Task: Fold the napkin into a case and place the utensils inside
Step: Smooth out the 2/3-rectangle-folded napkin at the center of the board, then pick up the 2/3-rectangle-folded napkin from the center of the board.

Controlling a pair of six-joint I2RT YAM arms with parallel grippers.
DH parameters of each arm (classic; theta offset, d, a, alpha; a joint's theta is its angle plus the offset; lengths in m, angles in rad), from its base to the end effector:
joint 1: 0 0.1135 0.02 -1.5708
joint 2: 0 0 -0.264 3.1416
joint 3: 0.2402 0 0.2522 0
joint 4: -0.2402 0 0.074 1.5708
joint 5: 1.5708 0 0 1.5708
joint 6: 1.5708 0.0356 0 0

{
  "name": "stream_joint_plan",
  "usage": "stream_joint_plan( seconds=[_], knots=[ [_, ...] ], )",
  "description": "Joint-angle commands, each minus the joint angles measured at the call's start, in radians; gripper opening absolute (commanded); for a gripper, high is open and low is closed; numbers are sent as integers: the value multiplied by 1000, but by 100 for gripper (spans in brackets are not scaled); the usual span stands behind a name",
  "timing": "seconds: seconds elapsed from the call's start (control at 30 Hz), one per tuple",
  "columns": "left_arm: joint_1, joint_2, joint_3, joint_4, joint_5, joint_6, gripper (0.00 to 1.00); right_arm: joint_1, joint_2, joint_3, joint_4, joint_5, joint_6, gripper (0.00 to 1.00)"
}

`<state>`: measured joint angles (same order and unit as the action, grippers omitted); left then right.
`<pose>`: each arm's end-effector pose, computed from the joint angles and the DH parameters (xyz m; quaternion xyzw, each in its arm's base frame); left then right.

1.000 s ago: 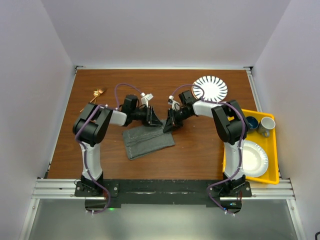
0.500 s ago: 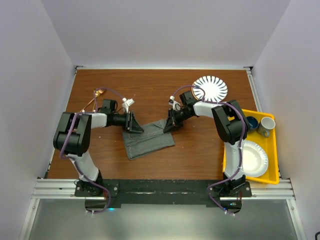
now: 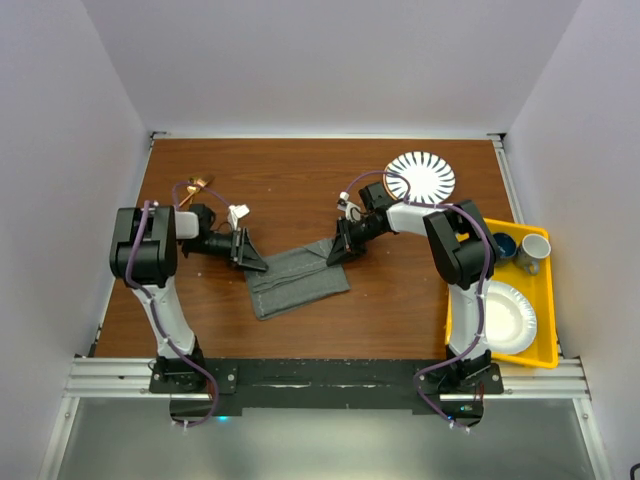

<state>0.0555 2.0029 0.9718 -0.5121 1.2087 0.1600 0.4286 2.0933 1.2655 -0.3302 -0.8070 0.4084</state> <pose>0.3117 -0.0160 0.0873 0.0508 0.8213 -0.5637 0.0724 0.3542 0.1901 0.1121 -0.0895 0.8993 0.4277 0.0160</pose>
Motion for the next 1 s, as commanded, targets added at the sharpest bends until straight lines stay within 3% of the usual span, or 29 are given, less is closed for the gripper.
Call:
stream_joint_plan(
  seconds=[0.0,0.3,0.4,0.43,0.5,0.53,0.7,0.83,0.97],
  knots=[
    [40,-102,74,-222,-90,306,39,-13,22,-38,-50,164,-30,12],
    [32,-55,79,-80,-297,239,38,-14,25,-28,-61,155,-26,13],
    [24,-168,82,-48,-320,254,39,-13,17,-37,-58,157,-26,12],
    [15,-276,73,13,-342,250,42,-13,14,-37,-61,157,-28,12],
    [-46,-395,29,72,-457,268,44,-13,11,-40,-61,157,-25,13],
    [-101,-509,9,127,-563,283,45,-13,8,-40,-61,158,-23,12],
    [-455,-791,-218,285,-814,412,50,-13,2,-48,-58,164,-10,12],
    [-754,-862,-355,343,-999,449,53,-13,2,-46,-64,172,-16,12],
    [-951,-846,-400,392,-1133,446,54,-13,7,-52,-64,173,-22,12]
  ],
)
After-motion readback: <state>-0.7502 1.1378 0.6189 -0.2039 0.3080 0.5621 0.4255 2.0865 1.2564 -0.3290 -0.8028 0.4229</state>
